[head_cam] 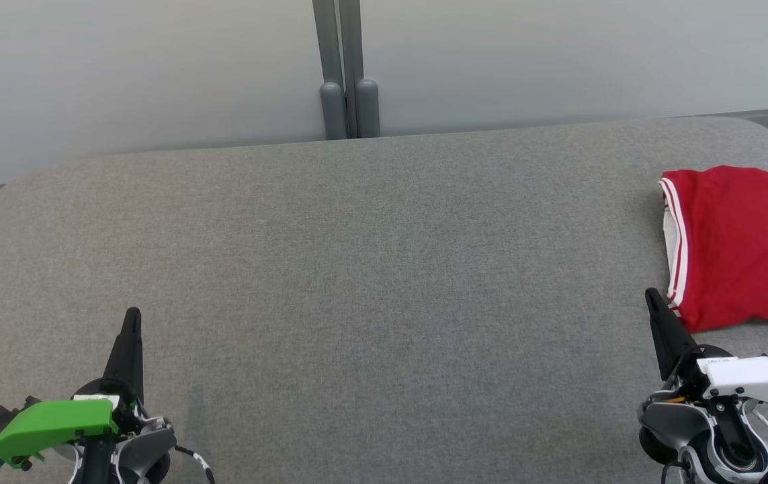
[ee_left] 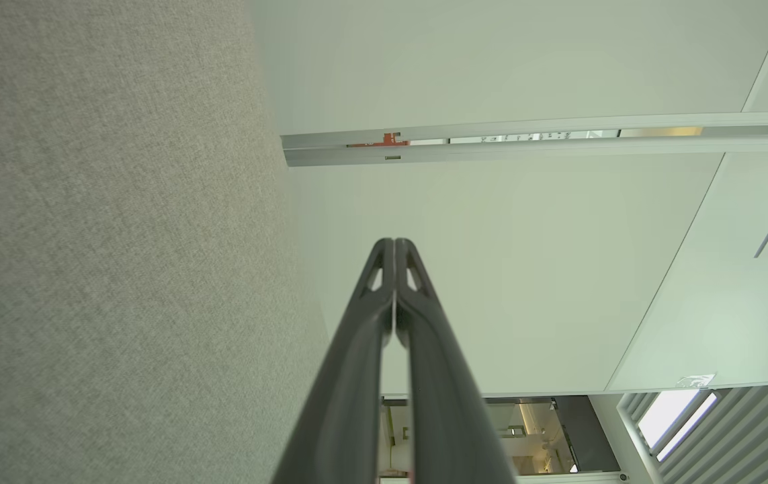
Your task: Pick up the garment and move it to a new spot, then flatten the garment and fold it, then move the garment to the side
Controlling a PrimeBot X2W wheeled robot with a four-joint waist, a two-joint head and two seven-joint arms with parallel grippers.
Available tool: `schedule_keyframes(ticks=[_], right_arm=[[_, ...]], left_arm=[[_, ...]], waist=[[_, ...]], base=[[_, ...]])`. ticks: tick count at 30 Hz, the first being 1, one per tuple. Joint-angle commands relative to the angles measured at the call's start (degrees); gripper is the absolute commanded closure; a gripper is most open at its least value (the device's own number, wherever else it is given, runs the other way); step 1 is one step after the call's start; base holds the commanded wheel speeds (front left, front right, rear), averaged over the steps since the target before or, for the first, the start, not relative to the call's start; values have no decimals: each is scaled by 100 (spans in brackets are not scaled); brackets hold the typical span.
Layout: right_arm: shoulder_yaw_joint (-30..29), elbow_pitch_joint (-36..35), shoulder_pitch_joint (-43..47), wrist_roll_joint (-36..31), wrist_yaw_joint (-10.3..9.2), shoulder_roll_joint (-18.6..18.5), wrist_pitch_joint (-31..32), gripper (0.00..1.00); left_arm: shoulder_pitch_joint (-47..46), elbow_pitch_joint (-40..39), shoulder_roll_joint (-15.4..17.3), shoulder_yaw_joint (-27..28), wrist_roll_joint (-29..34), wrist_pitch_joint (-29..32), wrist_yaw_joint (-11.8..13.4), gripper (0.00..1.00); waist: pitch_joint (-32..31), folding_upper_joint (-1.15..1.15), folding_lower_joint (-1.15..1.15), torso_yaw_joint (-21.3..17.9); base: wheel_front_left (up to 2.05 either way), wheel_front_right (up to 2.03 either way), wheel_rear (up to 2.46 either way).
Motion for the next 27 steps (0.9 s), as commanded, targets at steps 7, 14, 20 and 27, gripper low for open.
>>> schedule_keyframes(ticks=[7, 14, 20, 27], right_arm=[[-10, -24, -36, 37, 0, -25, 20, 100], [-9, -24, -35, 38, 0, -25, 19, 100], [-9, -24, -35, 38, 0, -25, 19, 100], [-9, -24, -35, 38, 0, -25, 19, 100]], left_arm=[[-79, 3, 39, 21, -1, 16, -34, 100], [-79, 5, 37, 23, 1, 19, -34, 100], [-79, 4, 37, 24, 3, 21, -34, 100], [-79, 4, 35, 25, 5, 22, -34, 100]], waist=[[0, 0, 0, 0], [0, 0, 0, 0], [0, 0, 0, 0], [0, 0, 0, 0]], base=[[0, 0, 0], [0, 0, 0], [0, 0, 0], [0, 0, 0]])
